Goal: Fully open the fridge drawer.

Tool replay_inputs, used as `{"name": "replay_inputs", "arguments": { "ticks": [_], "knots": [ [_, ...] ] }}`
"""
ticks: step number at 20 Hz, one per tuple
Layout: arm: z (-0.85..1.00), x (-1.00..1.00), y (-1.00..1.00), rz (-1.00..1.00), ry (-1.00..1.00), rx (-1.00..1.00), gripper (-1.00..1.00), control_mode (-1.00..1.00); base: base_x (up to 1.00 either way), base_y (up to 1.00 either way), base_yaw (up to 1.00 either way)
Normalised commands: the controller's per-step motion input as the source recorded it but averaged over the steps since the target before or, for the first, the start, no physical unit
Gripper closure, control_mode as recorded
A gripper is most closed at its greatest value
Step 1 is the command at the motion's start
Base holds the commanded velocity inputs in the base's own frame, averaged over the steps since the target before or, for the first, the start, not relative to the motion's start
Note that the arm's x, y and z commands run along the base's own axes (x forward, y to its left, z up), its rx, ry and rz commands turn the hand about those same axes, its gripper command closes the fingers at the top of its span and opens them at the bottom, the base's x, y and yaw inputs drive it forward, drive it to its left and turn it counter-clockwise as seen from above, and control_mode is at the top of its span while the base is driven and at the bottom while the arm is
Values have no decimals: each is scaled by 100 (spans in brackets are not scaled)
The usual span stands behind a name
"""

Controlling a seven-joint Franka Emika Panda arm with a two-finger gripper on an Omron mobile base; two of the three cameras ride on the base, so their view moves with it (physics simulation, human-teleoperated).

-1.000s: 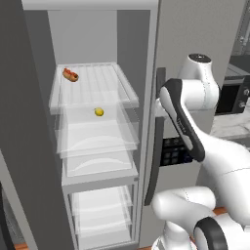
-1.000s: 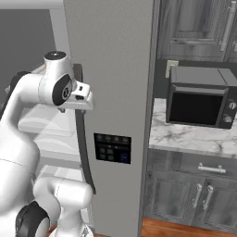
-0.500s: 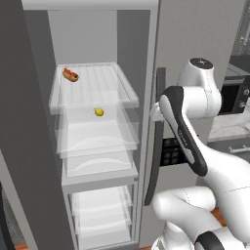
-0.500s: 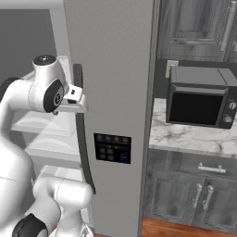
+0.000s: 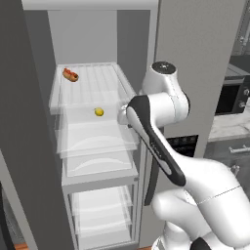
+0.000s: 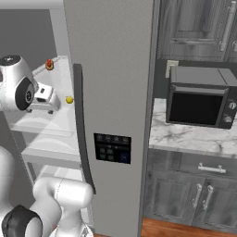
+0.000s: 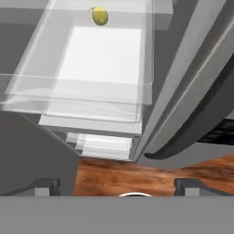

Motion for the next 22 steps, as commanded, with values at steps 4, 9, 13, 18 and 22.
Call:
{"name": "replay_inputs", "arguments": {
  "ticks": [4,9,13,18,22],
  "knots": [
    [0,18,91,0,1,0,-100,-100,0,0,0],
    [0,48,32,0,4,0,-100,-100,0,0,0],
    [-8,50,23,0,0,0,-100,-100,0,0,0],
    [-15,45,28,0,0,0,-100,-100,0,0,0],
    [-1,23,8,0,0,0,-100,-100,0,0,0]
  ]
}}
